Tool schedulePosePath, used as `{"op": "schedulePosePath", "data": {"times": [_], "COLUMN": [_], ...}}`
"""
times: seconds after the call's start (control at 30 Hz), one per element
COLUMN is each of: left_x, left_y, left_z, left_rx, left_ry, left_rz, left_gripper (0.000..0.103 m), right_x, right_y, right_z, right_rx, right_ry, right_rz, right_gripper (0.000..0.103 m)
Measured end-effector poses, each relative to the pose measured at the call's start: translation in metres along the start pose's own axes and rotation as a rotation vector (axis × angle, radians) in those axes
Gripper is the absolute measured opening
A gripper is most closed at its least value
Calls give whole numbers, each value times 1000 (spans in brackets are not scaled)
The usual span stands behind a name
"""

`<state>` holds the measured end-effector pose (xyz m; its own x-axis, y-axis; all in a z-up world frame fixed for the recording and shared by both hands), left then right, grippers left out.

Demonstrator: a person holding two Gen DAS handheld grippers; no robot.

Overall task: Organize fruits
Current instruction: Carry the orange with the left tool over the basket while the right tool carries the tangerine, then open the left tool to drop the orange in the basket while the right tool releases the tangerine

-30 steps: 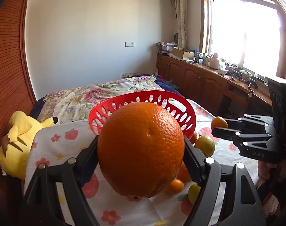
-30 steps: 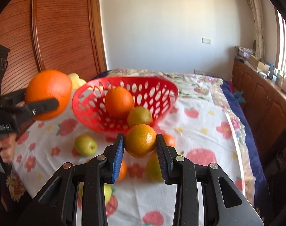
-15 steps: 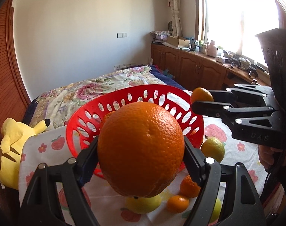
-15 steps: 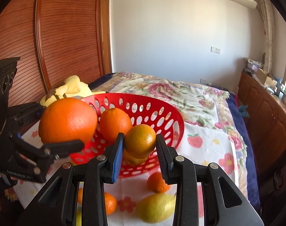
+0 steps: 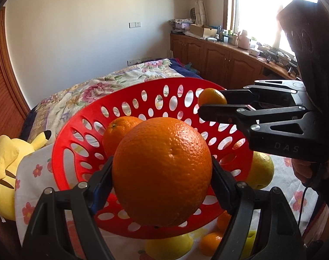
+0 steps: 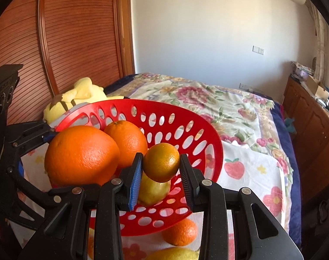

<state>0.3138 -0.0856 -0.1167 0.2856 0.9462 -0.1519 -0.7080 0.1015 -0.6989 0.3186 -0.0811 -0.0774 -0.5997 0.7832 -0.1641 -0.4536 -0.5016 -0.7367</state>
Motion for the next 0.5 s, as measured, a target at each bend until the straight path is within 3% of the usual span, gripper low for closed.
{"op": "schedulePosePath", "data": {"times": [0.17,0.5], "left_x": [2,4], "left_y": [4,5], "left_z": [-11,-13], "left_rx": [9,33], "left_ry": [-53,-72], "left_rz": [-39,-47], "left_gripper": [80,81], "right_x": [0,-2], "right_y": [1,6], "right_z": [-9,-19], "right_rx": [14,31], "right_ry": [-8,-17], "right_rz": [10,10], "right_gripper": [33,33]}}
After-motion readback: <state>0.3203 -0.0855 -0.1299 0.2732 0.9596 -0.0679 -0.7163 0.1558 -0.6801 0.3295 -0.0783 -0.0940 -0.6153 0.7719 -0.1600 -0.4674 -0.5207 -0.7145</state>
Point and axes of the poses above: each gripper's, at about its wrist camera, not at the fingertips, and z roughly against the way its jaws point, x to its left, y to its underside, the point moved 8 cm from there along -z, roughly the way its jaws point, and after that the axes turned 12 degrees about z, right-handed, at the moved point
